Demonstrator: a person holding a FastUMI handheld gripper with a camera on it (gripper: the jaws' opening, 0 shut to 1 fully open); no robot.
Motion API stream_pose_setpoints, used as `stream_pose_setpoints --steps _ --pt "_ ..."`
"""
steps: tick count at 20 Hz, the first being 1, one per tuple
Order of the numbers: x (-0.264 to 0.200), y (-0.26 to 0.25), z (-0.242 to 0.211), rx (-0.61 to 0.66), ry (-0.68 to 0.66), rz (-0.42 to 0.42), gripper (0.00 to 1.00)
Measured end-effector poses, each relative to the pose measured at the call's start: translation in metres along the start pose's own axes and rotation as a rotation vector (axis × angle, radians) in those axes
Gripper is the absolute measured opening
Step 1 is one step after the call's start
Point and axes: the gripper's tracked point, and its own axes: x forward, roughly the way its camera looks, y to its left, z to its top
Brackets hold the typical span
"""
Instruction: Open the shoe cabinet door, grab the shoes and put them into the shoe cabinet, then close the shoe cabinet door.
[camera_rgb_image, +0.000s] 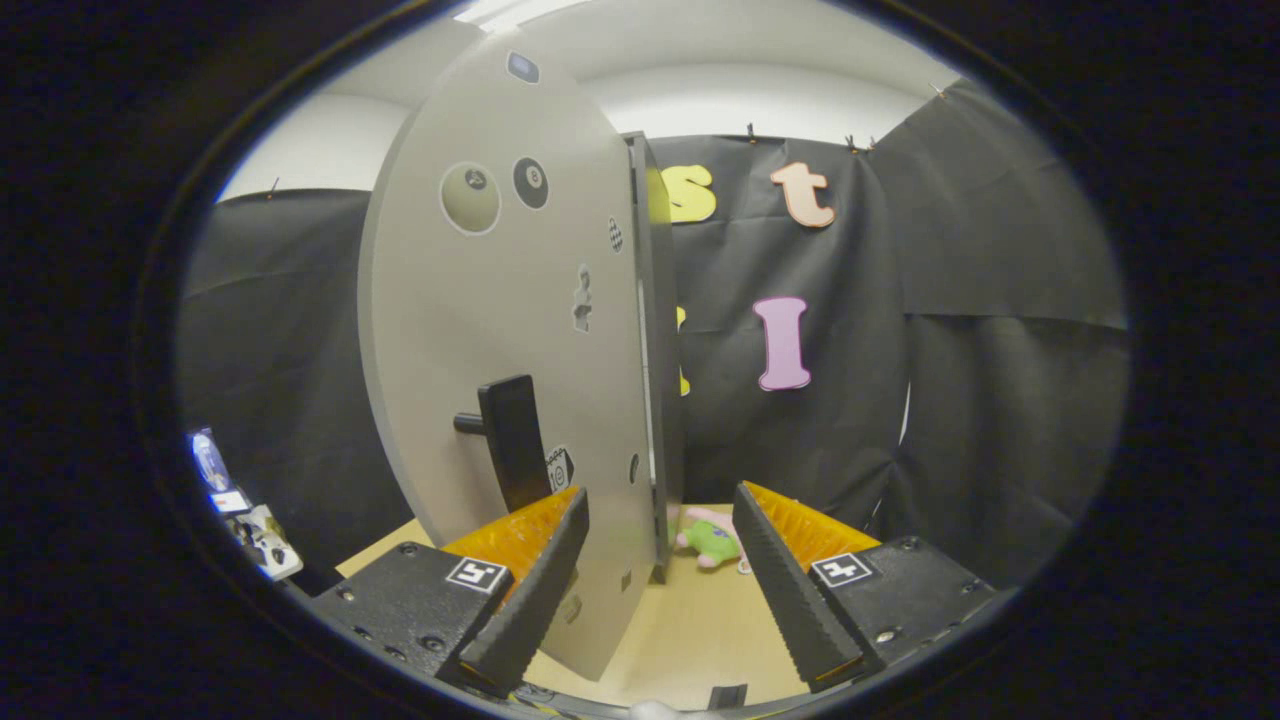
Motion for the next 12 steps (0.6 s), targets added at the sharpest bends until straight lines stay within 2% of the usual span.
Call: stream_pose_setpoints --steps 8,12 --pt "0.018 0.077 -0.008 0.031 0.005 0.021 0.96" --pt "0.037 0.119 -0.007 0.003 -0.001 0.034 0.96"
